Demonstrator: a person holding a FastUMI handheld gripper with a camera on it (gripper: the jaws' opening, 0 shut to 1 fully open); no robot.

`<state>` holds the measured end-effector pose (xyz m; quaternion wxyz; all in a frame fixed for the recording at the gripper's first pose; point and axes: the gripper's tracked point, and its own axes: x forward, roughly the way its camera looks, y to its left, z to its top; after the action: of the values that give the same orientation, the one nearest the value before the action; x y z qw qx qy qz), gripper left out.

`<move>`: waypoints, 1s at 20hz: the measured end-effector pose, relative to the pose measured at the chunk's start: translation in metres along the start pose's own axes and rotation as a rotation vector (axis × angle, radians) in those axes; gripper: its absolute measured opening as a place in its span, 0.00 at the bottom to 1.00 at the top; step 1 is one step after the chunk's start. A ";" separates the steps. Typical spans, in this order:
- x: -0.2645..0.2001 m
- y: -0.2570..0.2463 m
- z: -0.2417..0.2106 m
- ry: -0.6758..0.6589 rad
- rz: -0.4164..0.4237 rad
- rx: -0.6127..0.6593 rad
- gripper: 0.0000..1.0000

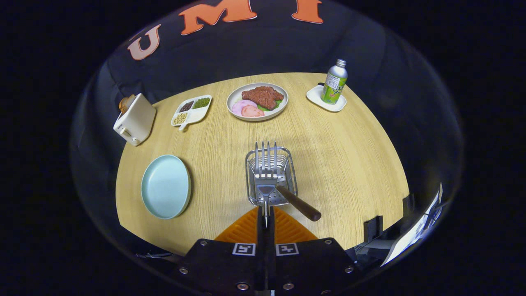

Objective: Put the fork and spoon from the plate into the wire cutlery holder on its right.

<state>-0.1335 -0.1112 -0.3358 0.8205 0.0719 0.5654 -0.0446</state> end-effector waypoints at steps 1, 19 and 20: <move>0.002 0.000 -0.001 0.006 0.003 -0.011 0.05; -0.084 0.040 0.156 -0.640 0.091 -0.134 0.75; -0.095 0.045 0.165 -0.691 0.097 -0.130 0.78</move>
<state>-0.0088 -0.0952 -0.1861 0.9673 0.0269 0.2521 0.0090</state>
